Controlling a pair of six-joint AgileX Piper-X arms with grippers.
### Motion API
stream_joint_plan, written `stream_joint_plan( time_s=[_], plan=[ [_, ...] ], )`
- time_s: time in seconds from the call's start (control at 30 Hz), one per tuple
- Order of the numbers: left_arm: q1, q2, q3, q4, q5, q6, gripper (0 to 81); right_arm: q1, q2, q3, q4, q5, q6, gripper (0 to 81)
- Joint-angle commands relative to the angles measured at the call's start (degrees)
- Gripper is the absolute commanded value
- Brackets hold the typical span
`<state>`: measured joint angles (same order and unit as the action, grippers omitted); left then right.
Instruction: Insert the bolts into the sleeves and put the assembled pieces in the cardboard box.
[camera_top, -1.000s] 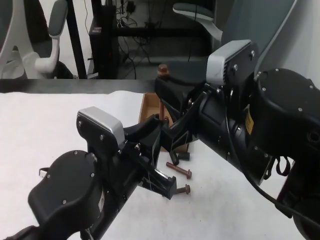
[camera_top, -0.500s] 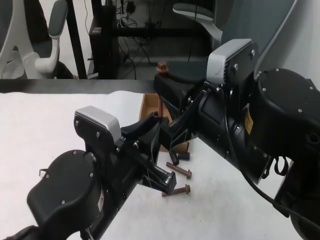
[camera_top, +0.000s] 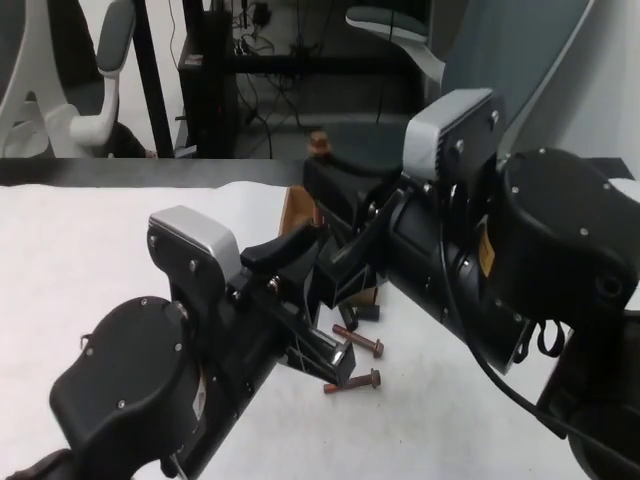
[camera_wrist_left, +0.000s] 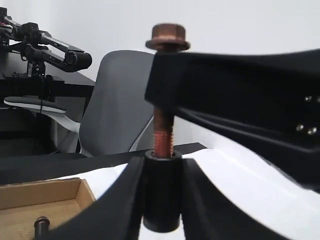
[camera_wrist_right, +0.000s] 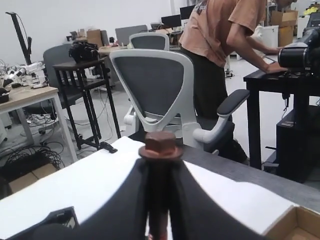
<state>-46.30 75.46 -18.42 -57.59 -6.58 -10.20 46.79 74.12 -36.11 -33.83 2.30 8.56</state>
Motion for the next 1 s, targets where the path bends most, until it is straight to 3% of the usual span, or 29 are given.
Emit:
stream_joint_plan(
  time_s=[0.0, 0.4, 0.47, 0.57, 0.6, 0.97],
  plan=[
    [-0.89, -0.25, -0.57, -0.79, 0.78, -0.04, 1.7, -0.51, 0.01, -0.05, -0.34, 0.05, -0.9, 0.0],
    [-0.93, -0.25, -0.73, -4.65, 0.25, 0.39, 1.7, -0.47, 0.01, -0.05, 1.8, -0.06, -0.9, 1.4],
    [-0.93, -0.25, -0.73, -4.65, 0.25, 0.69, 1.7, -0.47, 0.01, -0.05, 1.8, -0.25, -0.9, 13.3],
    [-0.93, -0.25, -0.73, -4.65, 0.25, 0.79, 1.7, -0.47, 0.01, -0.05, 1.8, 0.05, 0.29, 41.0],
    [-0.93, -0.25, -0.73, -4.65, 0.25, 0.79, 1.7, -0.47, 0.01, -0.05, 1.8, 0.05, 0.44, 46.2],
    [0.28, -0.25, -0.73, -4.2, -1.01, 1.62, 1.7, -0.47, -2.74, -0.05, -3.72, 0.19, 0.21, 48.3]
  ],
)
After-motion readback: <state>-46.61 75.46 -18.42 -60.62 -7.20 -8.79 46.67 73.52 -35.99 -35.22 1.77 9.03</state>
